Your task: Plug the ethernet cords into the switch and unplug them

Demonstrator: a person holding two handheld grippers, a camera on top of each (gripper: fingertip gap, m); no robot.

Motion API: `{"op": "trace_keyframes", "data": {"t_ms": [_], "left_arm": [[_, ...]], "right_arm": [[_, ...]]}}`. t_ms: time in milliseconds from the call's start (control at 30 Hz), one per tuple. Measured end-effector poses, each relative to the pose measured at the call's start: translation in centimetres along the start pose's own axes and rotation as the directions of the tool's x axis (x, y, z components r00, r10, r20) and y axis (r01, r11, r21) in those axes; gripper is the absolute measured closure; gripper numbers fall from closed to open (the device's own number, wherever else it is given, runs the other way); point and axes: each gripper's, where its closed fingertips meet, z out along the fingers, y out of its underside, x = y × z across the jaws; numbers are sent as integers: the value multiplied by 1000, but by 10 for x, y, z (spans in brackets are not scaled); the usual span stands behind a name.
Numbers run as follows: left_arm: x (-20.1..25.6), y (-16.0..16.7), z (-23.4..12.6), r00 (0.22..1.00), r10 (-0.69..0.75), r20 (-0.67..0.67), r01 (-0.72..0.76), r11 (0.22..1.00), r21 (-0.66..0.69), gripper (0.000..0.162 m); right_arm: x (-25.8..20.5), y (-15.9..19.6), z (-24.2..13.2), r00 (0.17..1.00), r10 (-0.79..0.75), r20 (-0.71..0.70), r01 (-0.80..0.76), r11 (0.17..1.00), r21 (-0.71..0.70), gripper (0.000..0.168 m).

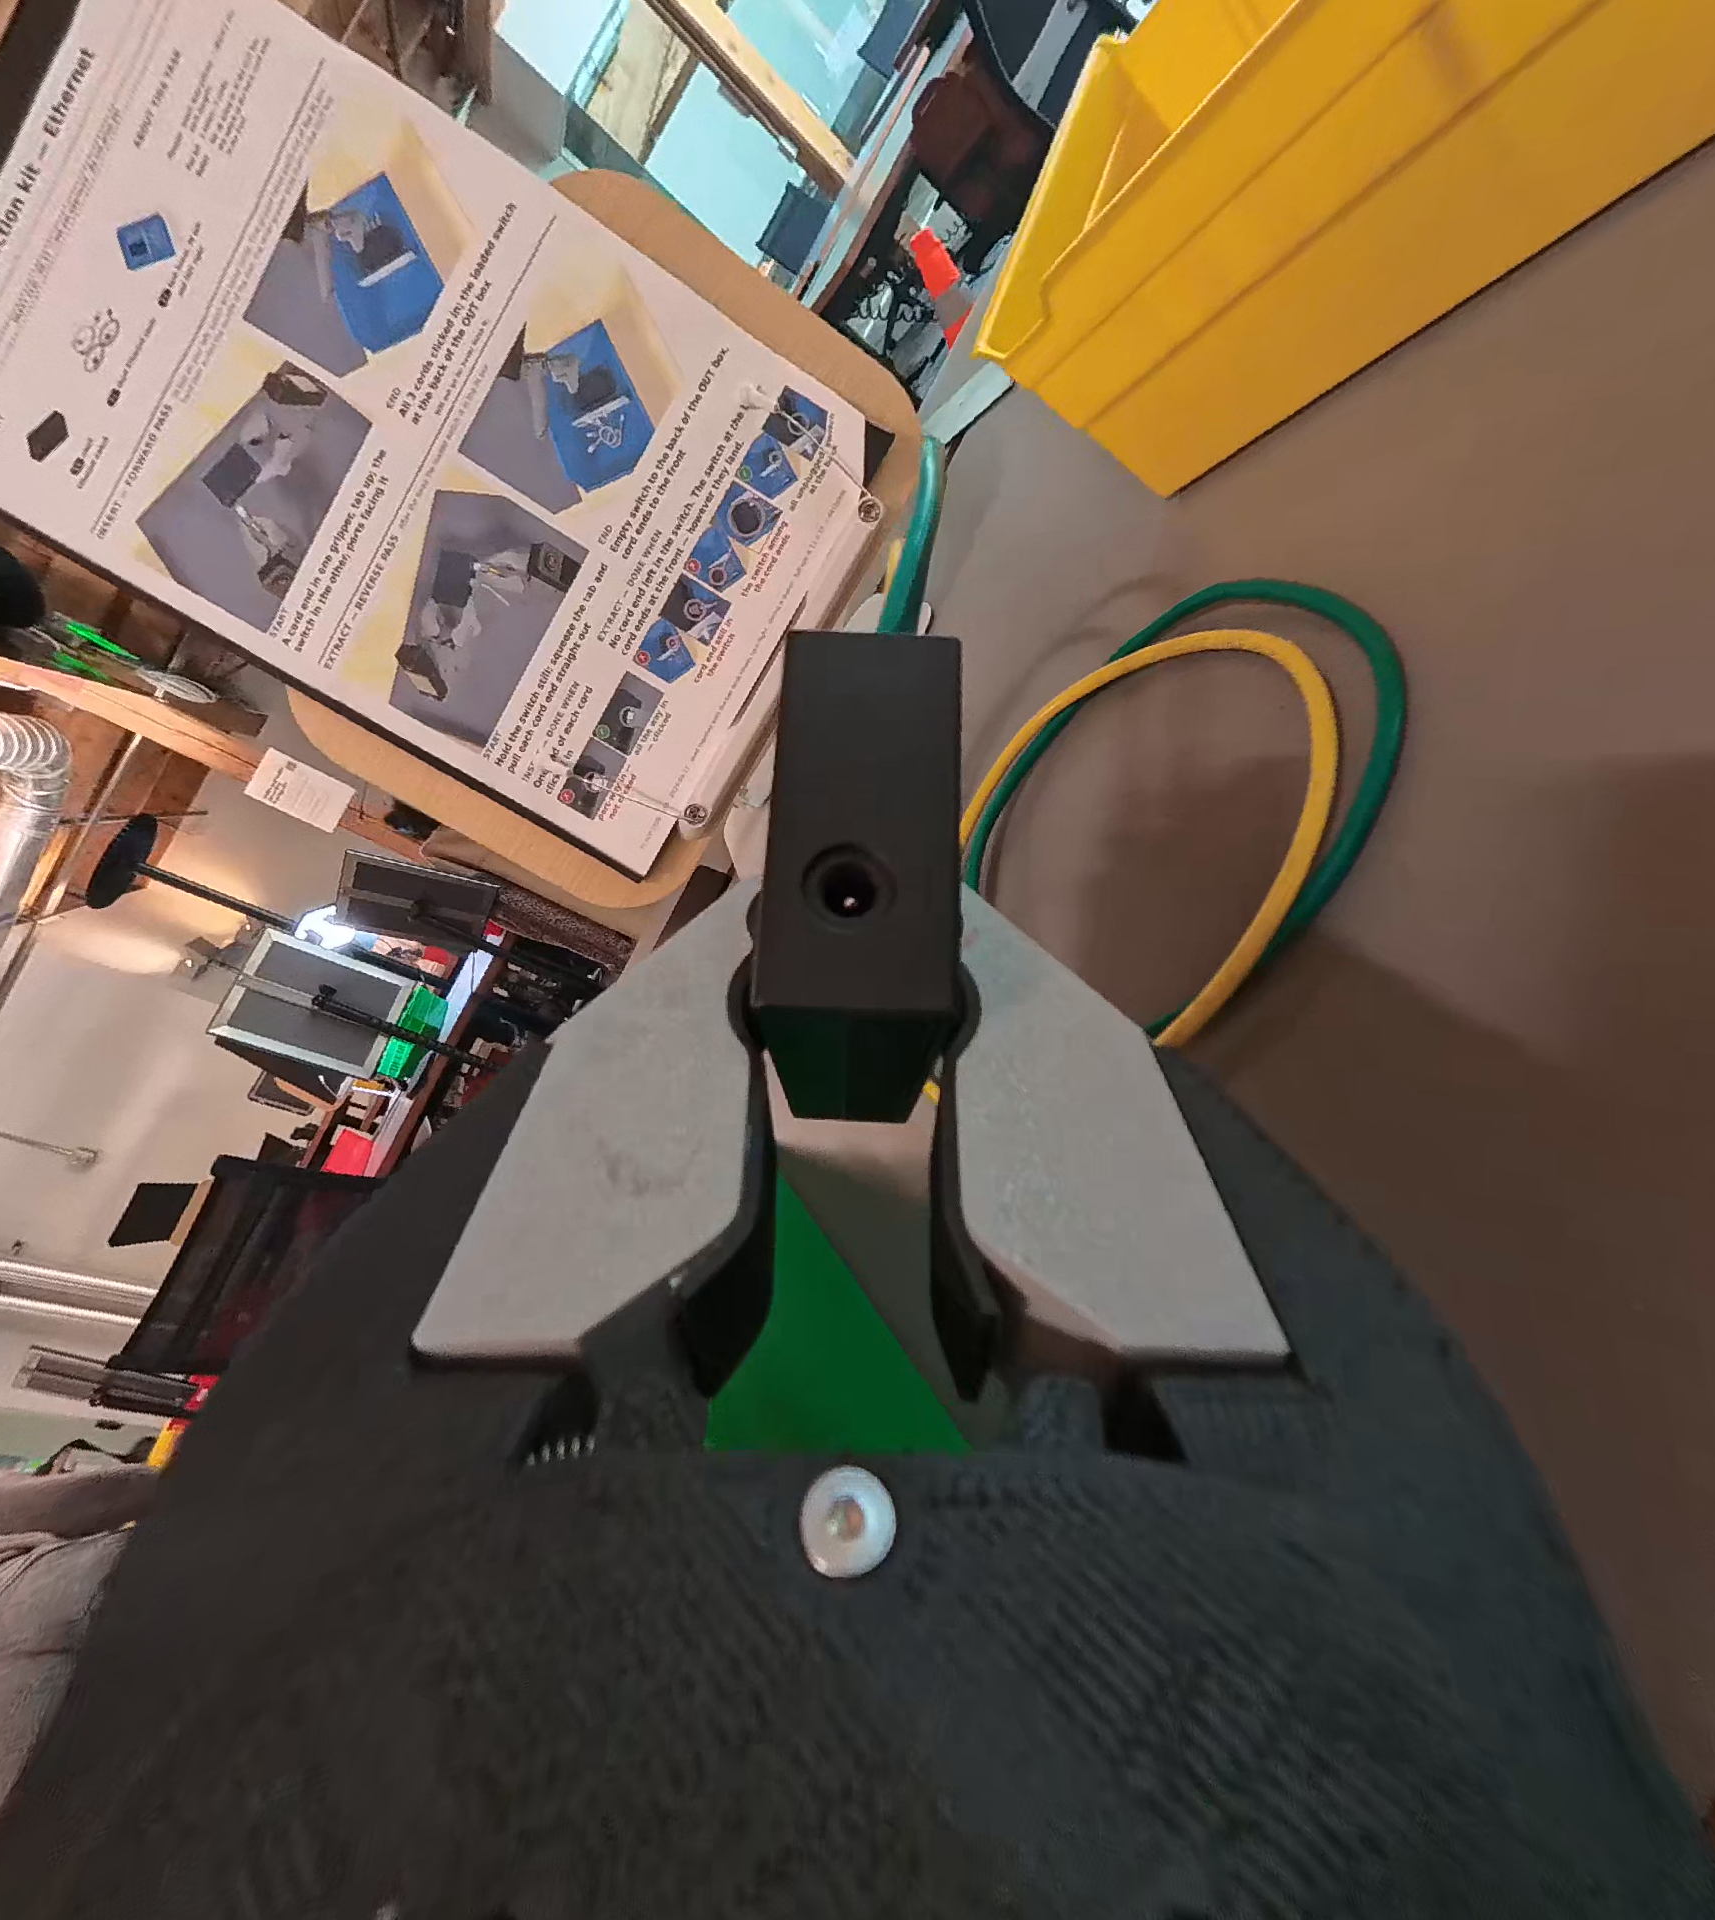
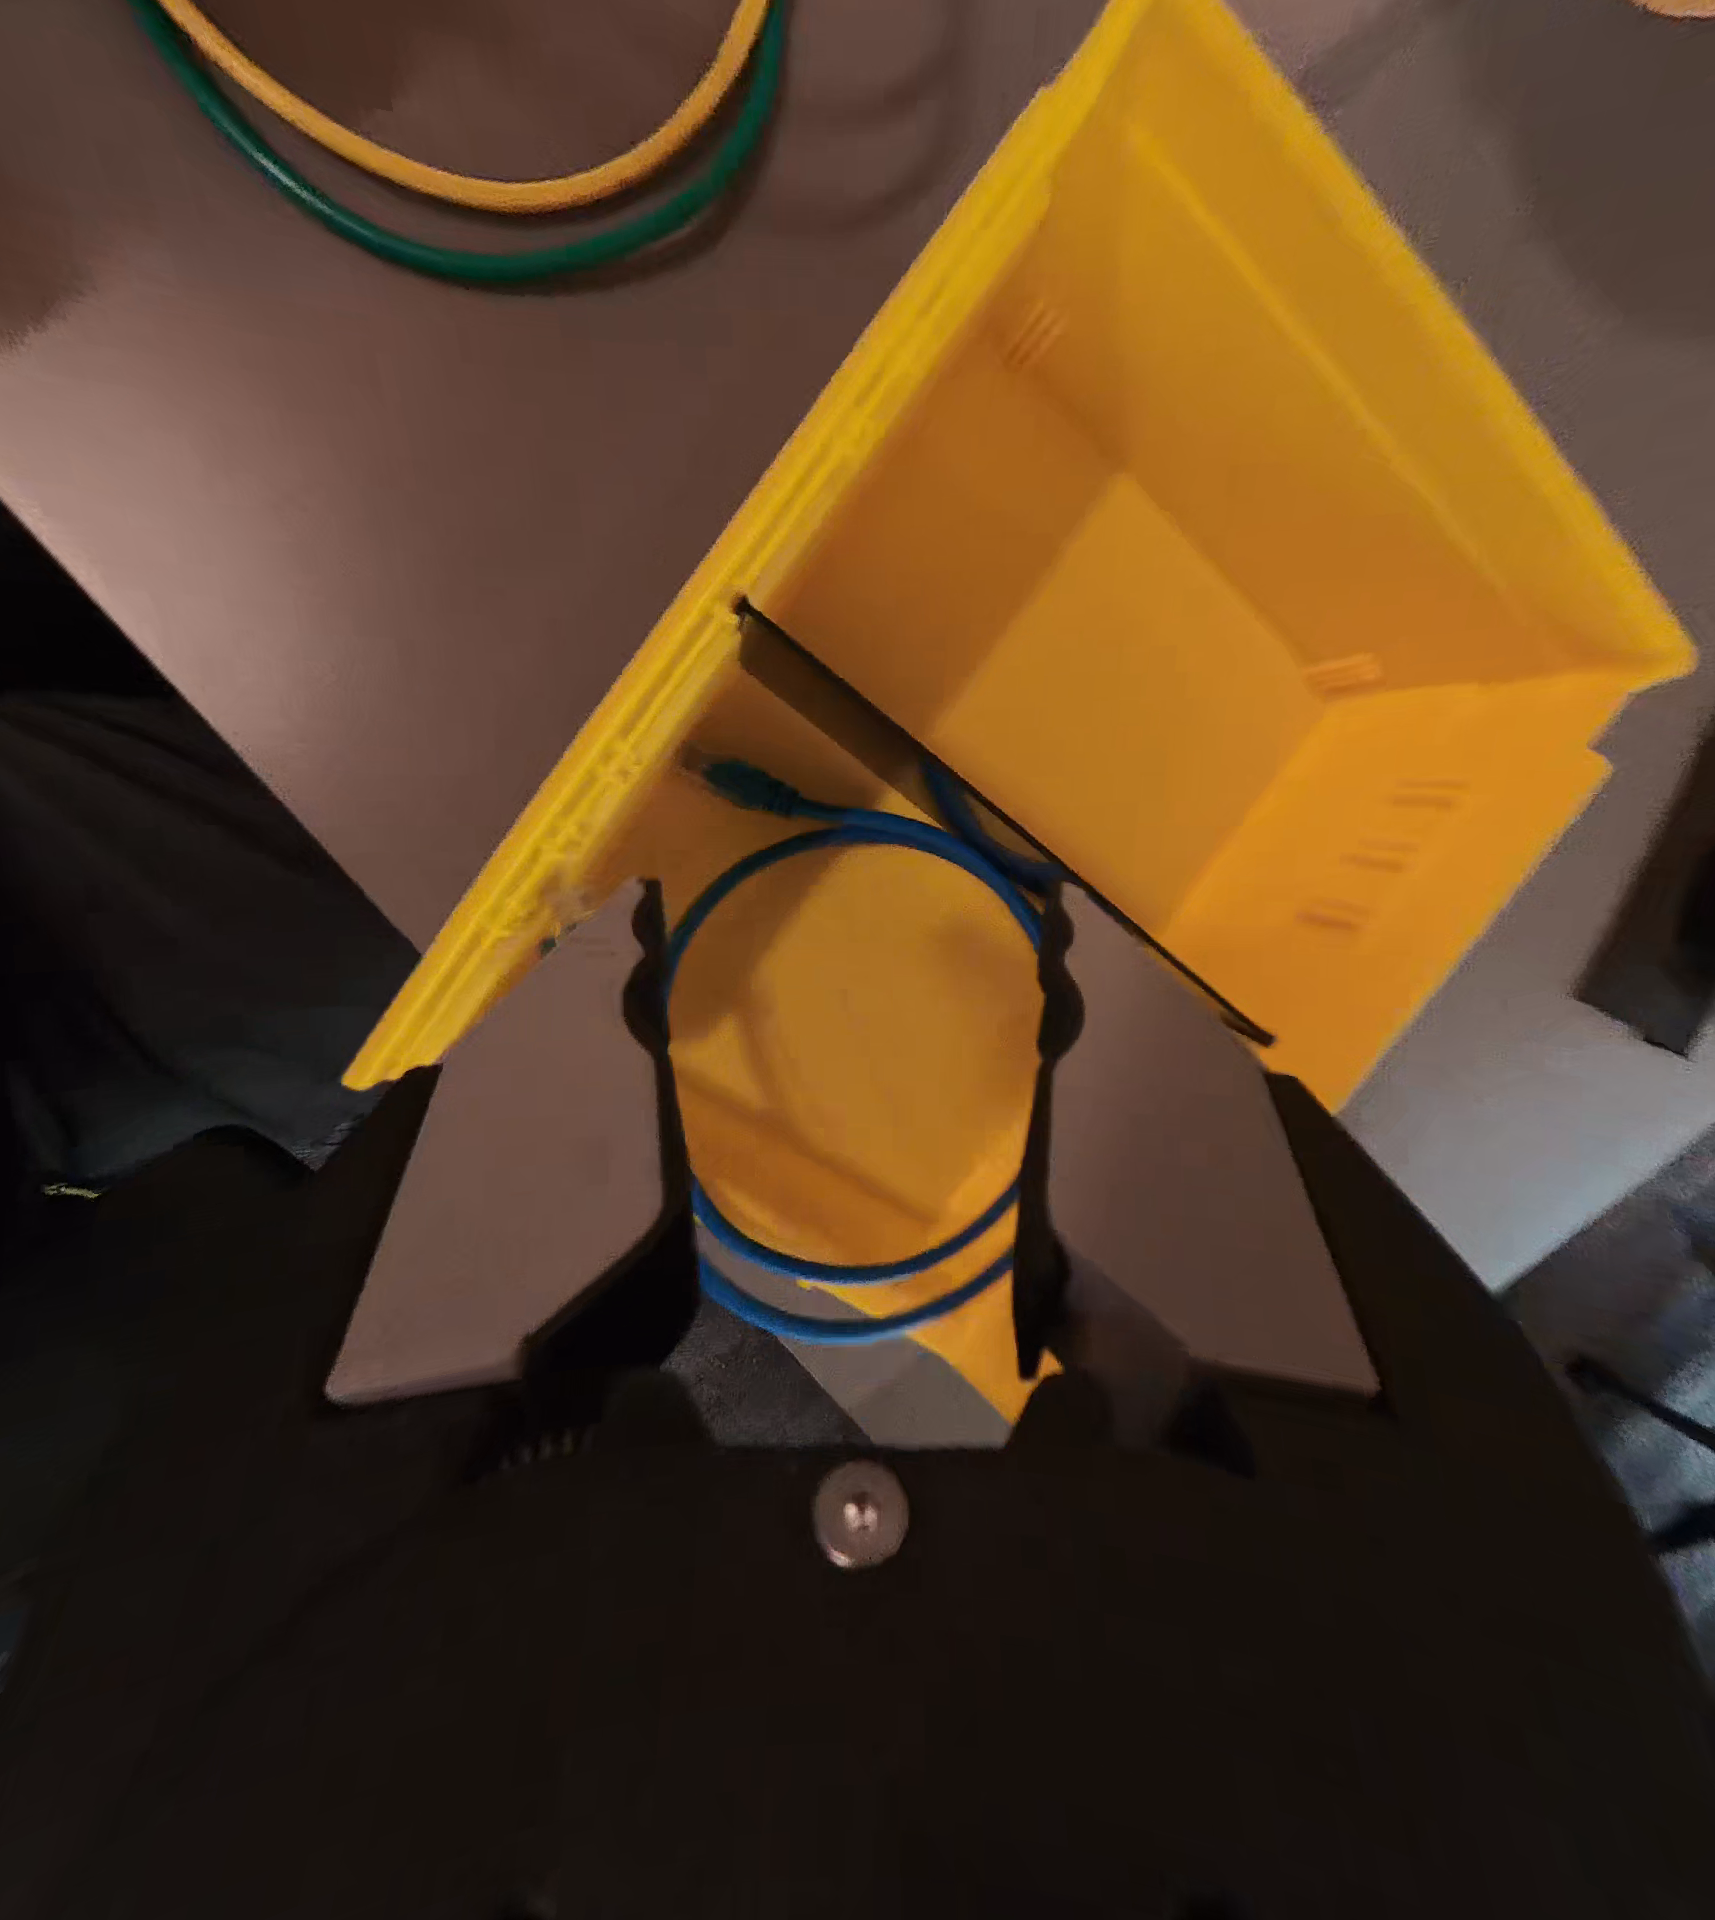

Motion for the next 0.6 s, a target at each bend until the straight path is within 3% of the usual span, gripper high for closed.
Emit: {"op": "trace_keyframes", "data": {"t_ms": [167,267,367,433,533,600], "left_arm": [[1,-6,-2,1000,23,8,-23,1000,0,135],[1,-12,-5,999,29,14,-29,999,29,135],[4,-18,-8,998,61,11,-62,996,71,135],[10,-22,-9,996,89,-5,-88,990,108,135],[22,-30,-10,991,127,-40,-119,980,158,135],[29,-34,-13,987,147,-56,-134,972,194,136]], "right_arm": [[19,14,-10,994,32,-109,-39,997,-62,105],[14,-23,-26,993,60,-104,-42,985,165,110],[-34,-67,-38,996,-79,-49,90,941,327,110],[-86,-91,-31,973,-232,-12,222,911,347,108],[-136,-128,-7,867,-461,-190,498,809,312,114],[-163,-152,9,797,-547,-255,604,730,321,117]]}}
